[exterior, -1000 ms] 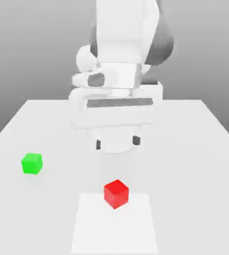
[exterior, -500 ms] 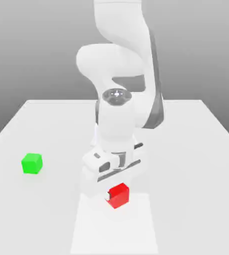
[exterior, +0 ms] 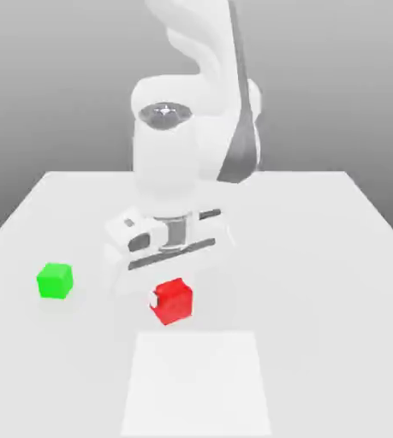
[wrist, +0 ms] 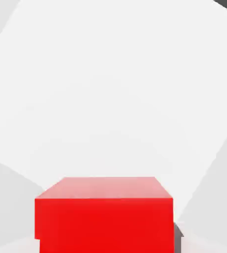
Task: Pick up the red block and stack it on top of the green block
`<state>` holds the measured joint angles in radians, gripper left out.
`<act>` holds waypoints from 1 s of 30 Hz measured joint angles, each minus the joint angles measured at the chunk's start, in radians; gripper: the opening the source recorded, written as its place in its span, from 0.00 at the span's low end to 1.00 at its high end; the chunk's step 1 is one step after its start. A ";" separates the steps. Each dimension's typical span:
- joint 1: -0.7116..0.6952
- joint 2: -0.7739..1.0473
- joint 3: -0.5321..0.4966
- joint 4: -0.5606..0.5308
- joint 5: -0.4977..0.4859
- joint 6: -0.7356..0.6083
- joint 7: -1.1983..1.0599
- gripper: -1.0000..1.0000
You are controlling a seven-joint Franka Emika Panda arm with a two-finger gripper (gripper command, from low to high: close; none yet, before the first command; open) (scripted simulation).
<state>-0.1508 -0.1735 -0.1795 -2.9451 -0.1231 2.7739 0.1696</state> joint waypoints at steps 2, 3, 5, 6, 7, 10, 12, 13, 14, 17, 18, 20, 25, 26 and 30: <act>-0.079 -0.024 -0.052 -0.001 -0.037 -0.021 -0.007 0.00; -0.116 -0.035 -0.081 -0.002 -0.055 -0.031 -0.011 0.00; -0.196 -0.059 -0.132 -0.003 -0.089 -0.051 -0.019 0.00; -0.236 -0.071 -0.158 -0.004 -0.106 -0.061 -0.024 0.00; -0.276 -0.083 -0.182 -0.005 -0.121 -0.071 -0.030 0.00; -0.396 -0.118 -0.257 -0.007 -0.165 -0.101 -0.048 0.00; -0.459 -0.135 -0.300 -0.009 -0.185 -0.115 -0.061 0.00; -0.468 -0.135 -0.311 -0.009 -0.183 -0.113 -0.067 0.00; -0.469 -0.133 -0.318 -0.009 -0.178 -0.108 -0.073 0.00; -0.456 -0.117 -0.334 -0.008 -0.155 -0.088 -0.090 0.00; -0.449 -0.111 -0.339 -0.008 -0.146 -0.081 -0.096 0.00; -0.436 -0.098 -0.348 -0.007 -0.128 -0.066 -0.108 0.00; -0.400 -0.061 -0.371 -0.006 -0.082 -0.028 -0.138 0.00; -0.394 -0.053 -0.375 -0.006 -0.072 -0.021 -0.145 0.00; -0.365 -0.020 -0.391 -0.005 -0.032 0.009 -0.171 0.00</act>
<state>-0.5162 -0.1931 -0.5710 -2.9505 -0.1551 2.7827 -0.0013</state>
